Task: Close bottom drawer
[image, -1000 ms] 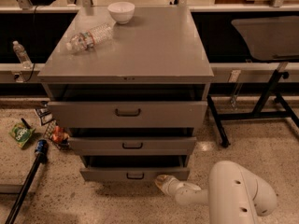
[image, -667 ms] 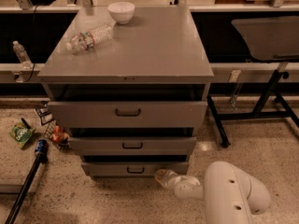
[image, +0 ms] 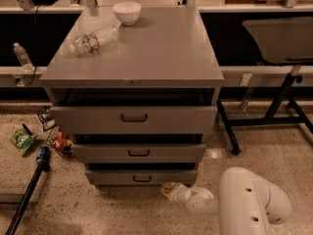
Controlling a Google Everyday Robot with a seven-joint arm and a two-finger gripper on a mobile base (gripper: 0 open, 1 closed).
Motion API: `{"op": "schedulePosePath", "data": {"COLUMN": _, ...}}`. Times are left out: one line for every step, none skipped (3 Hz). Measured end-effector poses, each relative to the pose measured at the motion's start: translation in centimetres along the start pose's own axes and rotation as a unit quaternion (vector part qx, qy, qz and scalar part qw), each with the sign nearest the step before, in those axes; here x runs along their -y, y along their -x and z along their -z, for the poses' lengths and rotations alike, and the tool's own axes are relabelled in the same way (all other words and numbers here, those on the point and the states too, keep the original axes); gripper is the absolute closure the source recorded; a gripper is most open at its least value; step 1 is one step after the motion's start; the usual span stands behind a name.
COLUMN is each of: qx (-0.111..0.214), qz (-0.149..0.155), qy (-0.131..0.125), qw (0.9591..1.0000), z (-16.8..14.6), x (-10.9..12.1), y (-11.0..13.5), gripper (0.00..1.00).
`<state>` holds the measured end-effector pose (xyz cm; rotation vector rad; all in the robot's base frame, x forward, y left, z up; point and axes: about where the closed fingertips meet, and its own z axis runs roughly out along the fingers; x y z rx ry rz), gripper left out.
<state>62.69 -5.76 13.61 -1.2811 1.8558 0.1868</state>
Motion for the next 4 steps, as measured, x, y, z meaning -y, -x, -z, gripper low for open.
{"op": "schedulePosePath", "data": {"qx": 0.013, "qz": -0.006, "qy": 0.048, "qw": 0.9987, "z": 3.7, "x": -3.0, "y": 1.4, "gripper": 1.00}}
{"op": "schedulePosePath", "data": {"qx": 0.003, "qz": -0.021, "qy": 0.098, "qw": 0.9949, "z": 8.8, "x": -5.0, "y": 1.6, "gripper": 1.00}}
{"op": "schedulePosePath", "data": {"qx": 0.005, "qz": -0.072, "qy": 0.098, "qw": 0.9925, "z": 15.1, "x": -5.5, "y": 1.6, "gripper": 0.96}}
{"op": "schedulePosePath", "data": {"qx": 0.003, "qz": -0.065, "qy": 0.102, "qw": 0.9926, "z": 14.2, "x": -5.7, "y": 1.5, "gripper": 0.74}}
